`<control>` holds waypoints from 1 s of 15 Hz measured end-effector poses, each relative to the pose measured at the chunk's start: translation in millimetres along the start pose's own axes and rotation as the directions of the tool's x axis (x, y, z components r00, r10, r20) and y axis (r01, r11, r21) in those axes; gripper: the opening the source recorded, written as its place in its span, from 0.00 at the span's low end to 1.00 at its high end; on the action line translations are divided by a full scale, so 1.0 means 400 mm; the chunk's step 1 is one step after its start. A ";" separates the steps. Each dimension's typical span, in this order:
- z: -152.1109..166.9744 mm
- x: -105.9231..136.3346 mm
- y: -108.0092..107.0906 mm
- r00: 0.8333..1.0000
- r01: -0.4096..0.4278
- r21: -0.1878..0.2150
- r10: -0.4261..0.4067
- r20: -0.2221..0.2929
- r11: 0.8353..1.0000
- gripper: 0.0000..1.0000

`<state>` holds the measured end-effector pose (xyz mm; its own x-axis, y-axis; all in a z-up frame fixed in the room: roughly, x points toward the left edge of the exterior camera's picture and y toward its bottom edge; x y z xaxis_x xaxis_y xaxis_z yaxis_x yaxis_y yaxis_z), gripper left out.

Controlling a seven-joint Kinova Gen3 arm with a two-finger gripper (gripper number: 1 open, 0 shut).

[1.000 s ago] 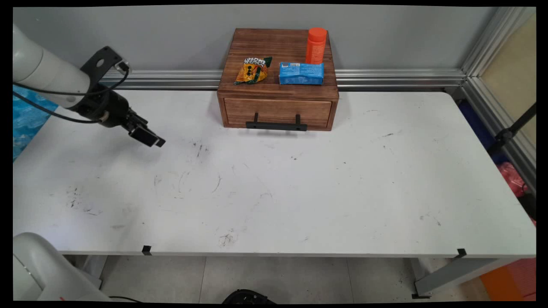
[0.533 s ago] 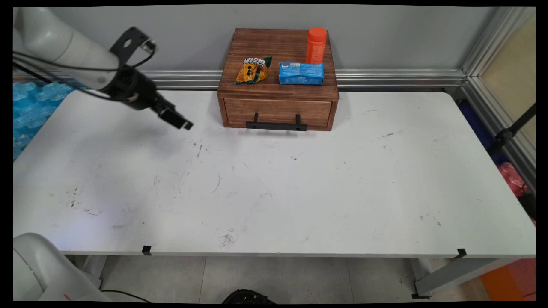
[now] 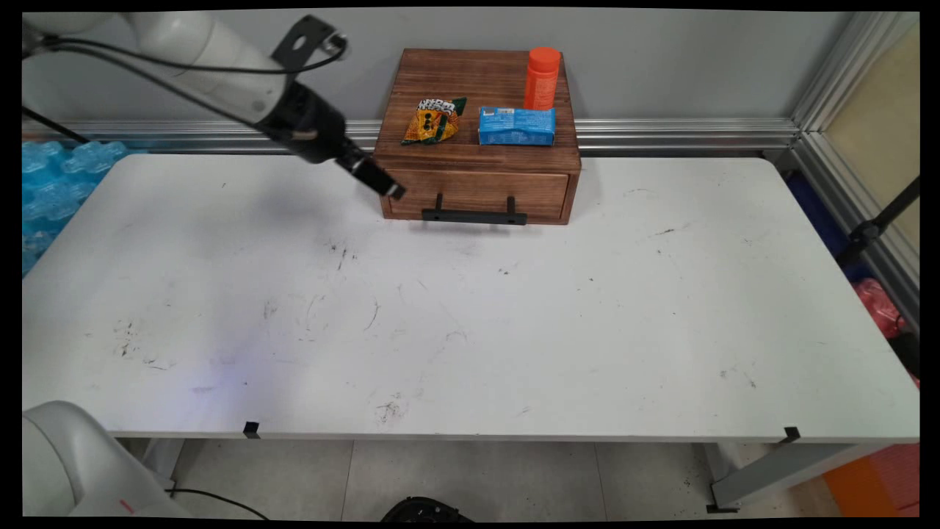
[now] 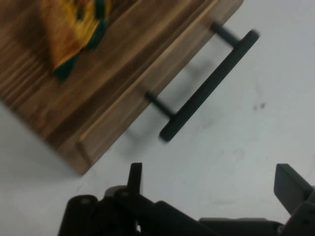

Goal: Open the drawer

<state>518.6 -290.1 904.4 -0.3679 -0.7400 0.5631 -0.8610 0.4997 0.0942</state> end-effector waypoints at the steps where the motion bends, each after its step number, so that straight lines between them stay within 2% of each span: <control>1: 0.011 0.021 0.009 1.000 -0.010 -0.007 0.010 -0.003 1.000 1.00; 5: 0.061 0.098 0.043 0.997 -0.075 -0.019 0.075 0.009 0.997 1.00; 8: 0.093 0.133 0.061 0.991 -0.129 -0.017 0.129 0.026 0.992 1.00; 10: 0.114 0.149 0.070 0.983 -0.176 -0.016 0.176 0.041 0.984 1.00; 15: 0.173 0.188 0.089 0.950 -0.303 -0.007 0.302 0.072 0.953 1.00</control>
<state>435.9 -358.9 893.3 -0.6353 -0.5848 0.5044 -0.7068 0.7035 -0.0747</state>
